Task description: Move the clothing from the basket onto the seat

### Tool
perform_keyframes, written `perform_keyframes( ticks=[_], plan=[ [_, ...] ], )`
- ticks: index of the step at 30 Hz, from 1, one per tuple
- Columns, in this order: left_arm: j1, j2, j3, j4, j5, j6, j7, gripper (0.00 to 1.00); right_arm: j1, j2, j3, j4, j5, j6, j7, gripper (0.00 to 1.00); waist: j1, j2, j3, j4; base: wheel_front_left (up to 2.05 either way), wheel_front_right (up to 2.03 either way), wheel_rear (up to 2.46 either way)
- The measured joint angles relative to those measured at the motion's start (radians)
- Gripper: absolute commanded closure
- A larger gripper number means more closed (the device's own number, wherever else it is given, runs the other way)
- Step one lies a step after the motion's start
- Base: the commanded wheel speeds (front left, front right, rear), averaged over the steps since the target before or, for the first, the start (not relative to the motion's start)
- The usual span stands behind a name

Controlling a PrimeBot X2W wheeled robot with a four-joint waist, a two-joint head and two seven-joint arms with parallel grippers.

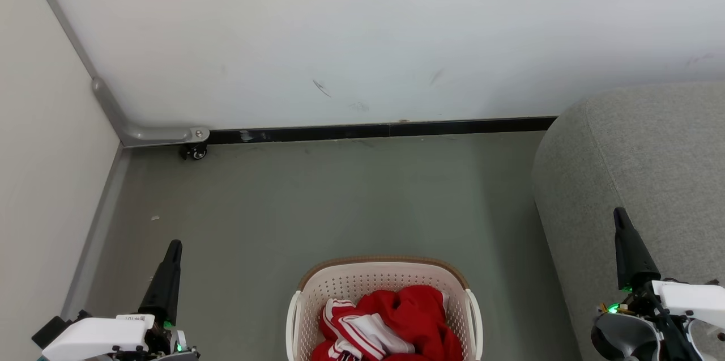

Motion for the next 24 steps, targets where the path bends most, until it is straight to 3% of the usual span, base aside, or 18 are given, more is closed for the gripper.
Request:
perform_keyframes(
  ticks=[3,4,10,24],
  plan=[
    [0.000,0.000,0.000,0.000,0.000,0.000,0.000,1.00,0.000,0.000,0.000,0.000,0.000,0.000,0.000,1.00,0.0000,0.0000,0.000,0.000,0.00,0.00,0.00],
    [0.003,-0.003,0.000,0.009,0.000,0.000,0.000,0.00,0.004,0.001,0.002,0.007,0.000,0.000,0.000,0.00,0.0000,0.0000,0.000,0.000,0.00,0.00,0.00],
    [0.055,-0.022,-0.007,0.069,0.000,0.000,-0.001,0.00,0.069,0.021,0.009,0.064,0.000,-0.003,0.000,0.00,0.0000,0.0000,0.000,0.000,0.00,0.00,0.00],
    [0.057,-0.021,-0.043,0.043,0.033,0.000,-0.051,0.00,0.066,0.022,0.047,0.043,-0.031,-0.003,-0.037,0.00,0.0001,0.0000,-0.001,0.000,0.00,0.00,0.00]
  ],
)
